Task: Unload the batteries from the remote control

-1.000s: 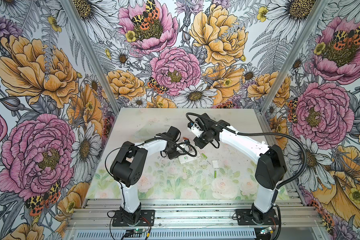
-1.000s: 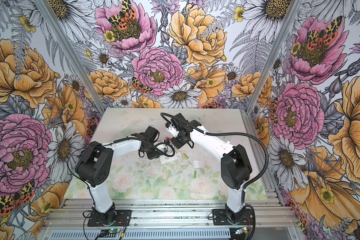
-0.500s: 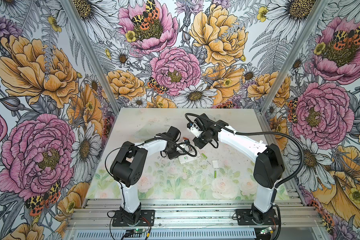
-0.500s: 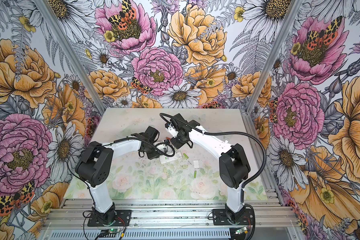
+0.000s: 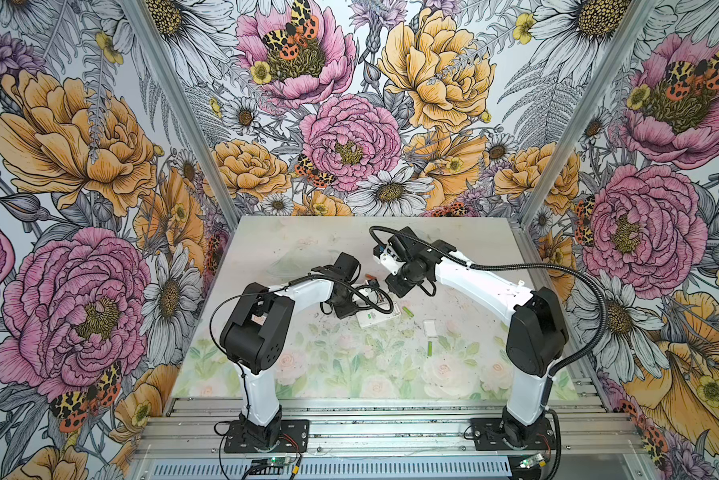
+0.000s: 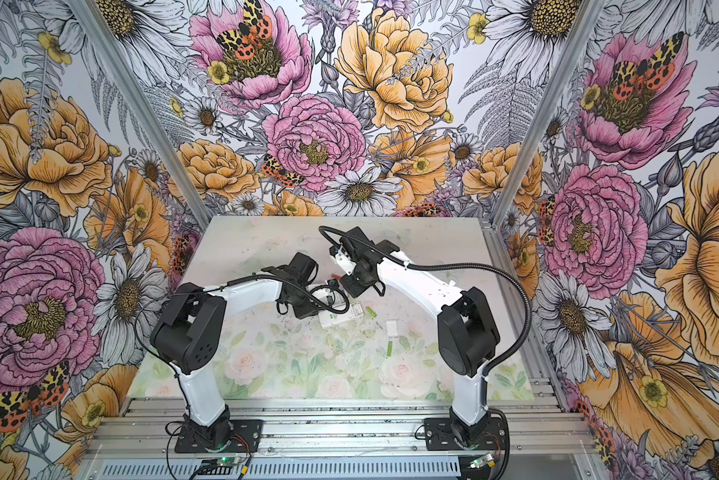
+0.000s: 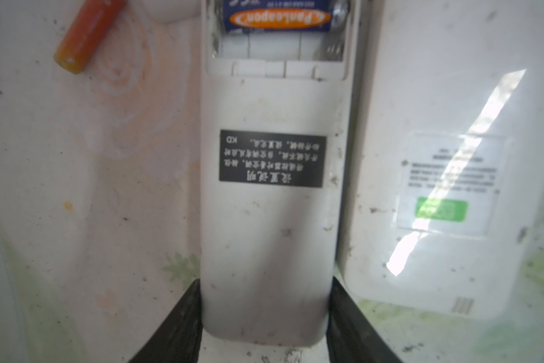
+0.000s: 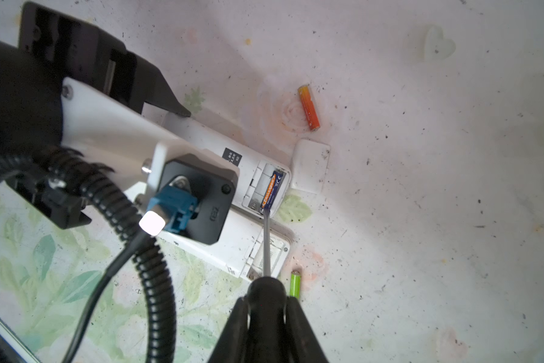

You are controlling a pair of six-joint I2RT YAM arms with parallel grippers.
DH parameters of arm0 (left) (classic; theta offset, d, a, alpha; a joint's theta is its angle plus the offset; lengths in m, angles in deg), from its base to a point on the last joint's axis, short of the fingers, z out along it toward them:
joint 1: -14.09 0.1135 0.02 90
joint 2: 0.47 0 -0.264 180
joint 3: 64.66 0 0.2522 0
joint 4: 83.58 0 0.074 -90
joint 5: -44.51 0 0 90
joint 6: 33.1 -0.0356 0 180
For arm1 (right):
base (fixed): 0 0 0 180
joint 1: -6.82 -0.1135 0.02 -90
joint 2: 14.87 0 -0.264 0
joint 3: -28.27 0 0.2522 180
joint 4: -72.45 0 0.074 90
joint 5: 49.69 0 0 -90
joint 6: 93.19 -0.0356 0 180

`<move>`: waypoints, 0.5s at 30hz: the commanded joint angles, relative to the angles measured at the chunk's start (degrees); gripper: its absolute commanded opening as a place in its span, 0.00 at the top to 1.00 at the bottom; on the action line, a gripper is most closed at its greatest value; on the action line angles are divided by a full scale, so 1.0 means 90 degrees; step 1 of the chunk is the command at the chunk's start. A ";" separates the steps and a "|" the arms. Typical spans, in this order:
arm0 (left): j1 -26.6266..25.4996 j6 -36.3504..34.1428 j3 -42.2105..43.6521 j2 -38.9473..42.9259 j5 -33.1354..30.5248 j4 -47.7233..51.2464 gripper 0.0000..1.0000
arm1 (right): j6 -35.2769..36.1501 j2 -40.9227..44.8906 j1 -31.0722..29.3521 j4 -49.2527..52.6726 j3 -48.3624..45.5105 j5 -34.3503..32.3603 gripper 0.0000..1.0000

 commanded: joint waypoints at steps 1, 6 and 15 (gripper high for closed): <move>-0.0003 -0.0127 -0.0041 0.0025 0.0011 -0.0070 1.00 | -0.0034 0.0097 -0.0057 0.0002 0.0131 -0.0042 1.00; -0.0003 -0.0126 -0.0046 0.0029 -0.0008 -0.0072 1.00 | -0.0038 0.0148 -0.0048 0.0034 0.0147 -0.0049 1.00; -0.0010 -0.0118 -0.0036 0.0014 -0.0020 -0.0070 1.00 | -0.0038 0.0168 -0.0035 0.0130 0.0200 0.0040 1.00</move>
